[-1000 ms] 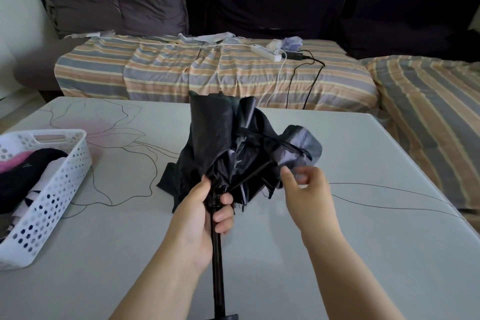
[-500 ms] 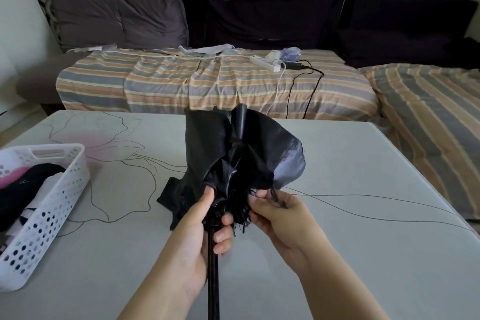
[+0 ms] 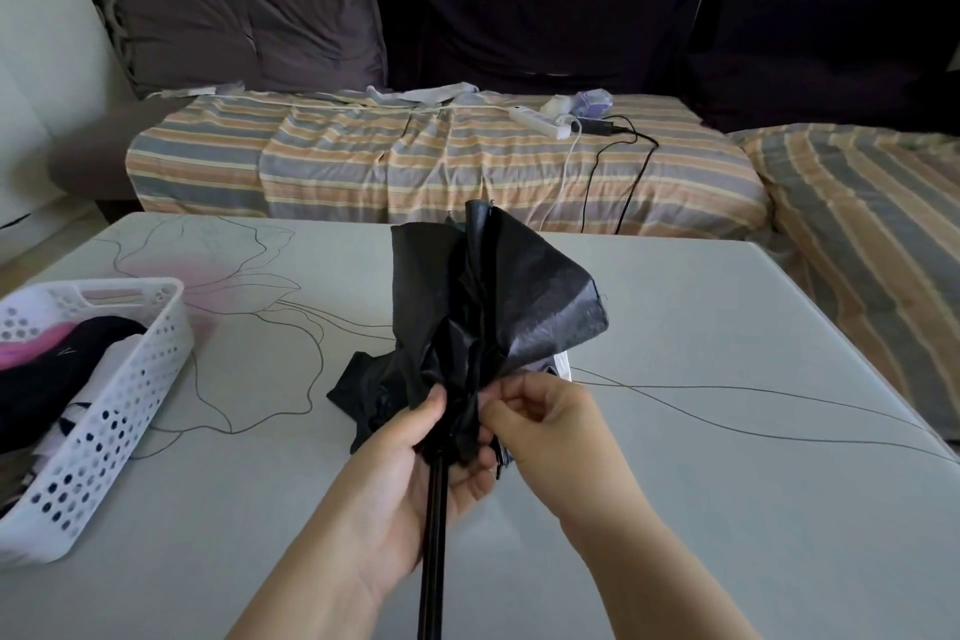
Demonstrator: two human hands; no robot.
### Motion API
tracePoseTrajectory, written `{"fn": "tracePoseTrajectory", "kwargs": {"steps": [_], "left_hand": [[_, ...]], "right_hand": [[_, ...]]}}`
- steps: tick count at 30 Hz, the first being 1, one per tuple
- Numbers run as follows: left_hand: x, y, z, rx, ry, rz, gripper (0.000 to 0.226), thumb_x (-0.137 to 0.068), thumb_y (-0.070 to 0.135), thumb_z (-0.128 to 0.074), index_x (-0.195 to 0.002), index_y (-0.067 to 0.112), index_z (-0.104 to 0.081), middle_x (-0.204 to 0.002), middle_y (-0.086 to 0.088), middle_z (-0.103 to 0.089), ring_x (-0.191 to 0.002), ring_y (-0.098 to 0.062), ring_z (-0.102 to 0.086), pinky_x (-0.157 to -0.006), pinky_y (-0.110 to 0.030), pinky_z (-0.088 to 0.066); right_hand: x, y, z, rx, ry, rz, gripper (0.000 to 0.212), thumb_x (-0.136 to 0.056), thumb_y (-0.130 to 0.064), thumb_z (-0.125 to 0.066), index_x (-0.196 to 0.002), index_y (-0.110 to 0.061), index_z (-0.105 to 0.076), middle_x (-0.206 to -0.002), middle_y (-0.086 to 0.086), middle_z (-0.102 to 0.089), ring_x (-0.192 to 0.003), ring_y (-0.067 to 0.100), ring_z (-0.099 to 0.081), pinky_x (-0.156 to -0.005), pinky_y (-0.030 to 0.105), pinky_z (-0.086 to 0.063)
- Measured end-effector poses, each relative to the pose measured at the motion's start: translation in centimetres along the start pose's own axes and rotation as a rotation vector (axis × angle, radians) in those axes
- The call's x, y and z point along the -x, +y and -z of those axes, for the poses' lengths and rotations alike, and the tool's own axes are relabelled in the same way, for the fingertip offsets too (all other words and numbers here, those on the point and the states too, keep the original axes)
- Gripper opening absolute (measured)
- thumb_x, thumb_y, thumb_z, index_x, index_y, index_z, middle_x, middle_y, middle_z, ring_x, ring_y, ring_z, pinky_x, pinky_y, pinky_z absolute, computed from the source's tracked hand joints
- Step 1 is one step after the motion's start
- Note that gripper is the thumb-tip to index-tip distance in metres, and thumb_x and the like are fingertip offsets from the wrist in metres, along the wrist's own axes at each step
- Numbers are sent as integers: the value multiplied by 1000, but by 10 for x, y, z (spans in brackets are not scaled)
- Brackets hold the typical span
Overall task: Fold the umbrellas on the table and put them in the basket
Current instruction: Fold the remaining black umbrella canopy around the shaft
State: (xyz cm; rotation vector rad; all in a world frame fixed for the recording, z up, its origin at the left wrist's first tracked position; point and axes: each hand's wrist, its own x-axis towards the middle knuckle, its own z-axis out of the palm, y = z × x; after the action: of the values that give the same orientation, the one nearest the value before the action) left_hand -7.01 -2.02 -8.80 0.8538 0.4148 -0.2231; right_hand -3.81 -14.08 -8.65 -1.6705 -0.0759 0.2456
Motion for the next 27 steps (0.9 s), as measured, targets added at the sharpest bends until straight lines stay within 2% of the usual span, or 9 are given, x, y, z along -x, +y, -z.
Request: {"fn": "tracePoseTrajectory", "kwargs": {"steps": [3,7,11,12,15,17,22,25,27], "left_hand": [[-1,3,2,26,3,3,34,-95,24,-49,-100,-6,-66,-77,-17,-63,-58,-22,-61,-52,-29,-56],[-4,5,3,110,63,13,32,-97,25,-48,-93,-3,-64,-68,-11,-57,-47,-15,-50,-43,-23,-48],[-6,2,0,143,60,14,35,-97,28,-45,-93,-1,-64,-68,-11,-55,-44,-13,-38,-39,-20,-37],[-6,0,-1,137,56,17,38,-96,30,-45,-93,-2,-66,-71,-12,-57,-44,-12,-36,-38,-20,-35],[-5,-5,-4,108,76,25,45,-97,36,-43,-87,1,-69,-63,-7,-59,-41,-11,-32,-35,-19,-27],[-5,-6,-6,130,75,43,44,-98,40,-40,-94,2,-63,-61,-5,-56,-40,-11,-31,-34,-19,-24],[-5,0,-2,323,-21,95,40,-99,38,-36,-94,5,-58,-62,-4,-44,-39,-8,-28,-30,-15,-23],[-3,6,0,521,-111,103,44,-99,34,-34,-77,5,-58,-63,-1,-42,-38,-7,-29,-30,-14,-23],[-2,7,1,600,-157,96,51,-100,33,-35,-66,4,-60,-63,0,-42,-38,-7,-30,-31,-14,-24]], "right_hand": [[2,-3,1,117,-32,25,23,-94,-11,-56,-74,-9,-67,-56,-8,-60,-51,0,-53,-55,7,-39],[7,-5,-3,137,-65,19,19,-93,-16,-59,-79,-21,-71,-96,-3,-65,-69,-3,-65,-66,6,-44],[15,-12,-3,211,105,105,30,-89,-36,-62,-66,-17,-62,-53,-15,-56,-49,1,-49,-52,10,-36],[17,-15,-3,210,106,113,28,-88,-38,-64,-69,-17,-63,-54,-13,-57,-46,0,-49,-50,10,-35],[15,-11,-9,391,96,132,14,-83,-33,-70,-88,-21,-65,-85,-7,-62,-55,-11,-53,-53,6,-39],[9,-6,-8,406,136,141,4,-87,-23,-66,-85,-21,-64,-82,-7,-62,-58,-13,-53,-54,4,-39],[-4,-4,10,220,273,67,13,-87,-23,-65,-75,-21,-63,-57,-14,-61,-54,-1,-54,-50,9,-39],[-11,2,28,160,449,-31,13,-91,-30,-61,-85,-18,-59,-70,-9,-58,-62,5,-54,-55,20,-39],[-13,7,38,157,453,-116,19,-92,-38,-58,-91,-18,-55,-78,-5,-57,-70,9,-56,-60,25,-42]]}}
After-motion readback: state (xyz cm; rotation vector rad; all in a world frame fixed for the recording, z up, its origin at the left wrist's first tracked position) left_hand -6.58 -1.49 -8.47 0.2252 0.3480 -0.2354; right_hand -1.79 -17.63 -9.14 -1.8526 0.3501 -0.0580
